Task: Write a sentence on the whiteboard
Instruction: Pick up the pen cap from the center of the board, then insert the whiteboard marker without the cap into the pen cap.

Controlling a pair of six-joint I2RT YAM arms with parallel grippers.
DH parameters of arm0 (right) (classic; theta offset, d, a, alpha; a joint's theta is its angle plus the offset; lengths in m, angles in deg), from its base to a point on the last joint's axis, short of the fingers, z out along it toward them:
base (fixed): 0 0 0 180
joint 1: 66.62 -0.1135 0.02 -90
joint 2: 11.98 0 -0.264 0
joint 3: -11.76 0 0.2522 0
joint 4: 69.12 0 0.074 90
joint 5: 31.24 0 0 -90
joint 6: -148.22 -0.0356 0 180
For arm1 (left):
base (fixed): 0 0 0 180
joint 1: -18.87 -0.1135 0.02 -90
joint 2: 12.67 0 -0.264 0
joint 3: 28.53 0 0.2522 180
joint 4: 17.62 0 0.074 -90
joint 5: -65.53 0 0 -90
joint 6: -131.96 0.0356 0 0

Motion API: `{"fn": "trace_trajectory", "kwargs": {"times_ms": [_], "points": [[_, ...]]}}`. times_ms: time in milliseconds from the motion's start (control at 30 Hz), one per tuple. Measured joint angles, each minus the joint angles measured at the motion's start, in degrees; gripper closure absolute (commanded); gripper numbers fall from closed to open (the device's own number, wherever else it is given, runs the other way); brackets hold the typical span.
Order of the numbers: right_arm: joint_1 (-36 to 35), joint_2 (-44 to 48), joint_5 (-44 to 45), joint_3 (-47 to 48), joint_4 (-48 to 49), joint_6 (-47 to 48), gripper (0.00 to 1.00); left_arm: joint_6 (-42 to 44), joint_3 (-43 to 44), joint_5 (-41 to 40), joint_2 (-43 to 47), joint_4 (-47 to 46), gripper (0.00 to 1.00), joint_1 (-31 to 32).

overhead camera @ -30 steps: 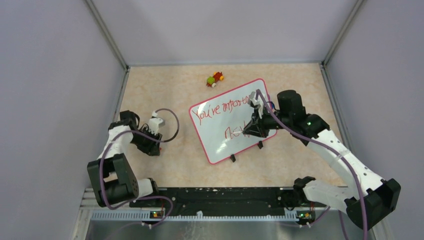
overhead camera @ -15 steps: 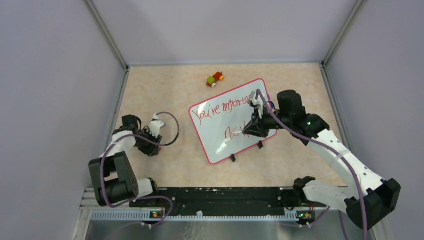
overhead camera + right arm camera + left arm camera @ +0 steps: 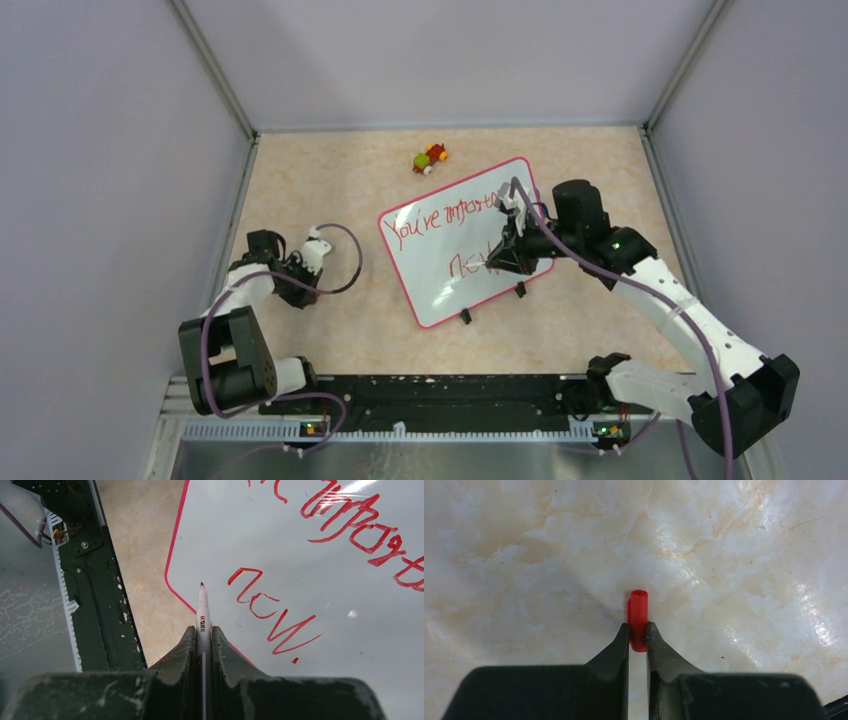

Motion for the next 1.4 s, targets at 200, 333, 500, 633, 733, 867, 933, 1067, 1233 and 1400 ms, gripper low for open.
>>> {"fn": "trace_trajectory", "kwargs": {"times_ms": [200, 333, 500, 633, 733, 867, 933, 1067, 1233, 1400], "points": [[0.0, -0.96, 0.74, 0.02, -0.04, -0.96, 1.0, -2.89, 1.92, 2.71, -0.57, 2.73, 1.0, 0.22], [0.02, -0.96, 0.96, 0.04, 0.28, -2.32, 1.0, -4.85, 7.34, 5.18, -1.05, 7.82, 1.0, 0.26], [0.83, -0.96, 0.92, 0.04, 1.51, -4.48, 1.0, -8.15, 19.1, 8.15, -1.18, 13.11, 1.0, 0.31], [2.27, -0.96, 0.42, 0.11, 2.78, -6.4, 1.0, -10.32, 29.51, 10.1, -1.03, 15.19, 1.0, 0.59], [3.43, -1.2, -0.83, 0.57, 3.41, -7.91, 1.0, -11.76, 37.81, 11.04, -0.61, 16.46, 1.0, 2.1], [7.1, -2.89, -5.64, 1.9, 5.79, -12.28, 1.0, -11.96, 48.83, 8.07, -0.37, 17.94, 1.0, 11.63], [9.46, -3.67, -8.26, 2.01, 8.04, -14.99, 1.0, -11.63, 53.68, 5.55, -0.74, 18.71, 1.0, 20.13], [12.15, -4.44, -11.87, 1.79, 13.0, -20.11, 1.0, -10.19, 64.35, 0.57, -5.44, 22.6, 1.0, 34.88], [13.16, -4.15, -16.37, -2.05, 20.7, -25.38, 1.0, -8.13, 70.97, -10.21, -13.31, 26.84, 1.0, 48.7], [14.43, -4.15, -18.6, -5.4, 24.85, -29.29, 1.0, -7.74, 71.41, -17.53, -19.23, 32.0, 1.0, 58.27]]}}
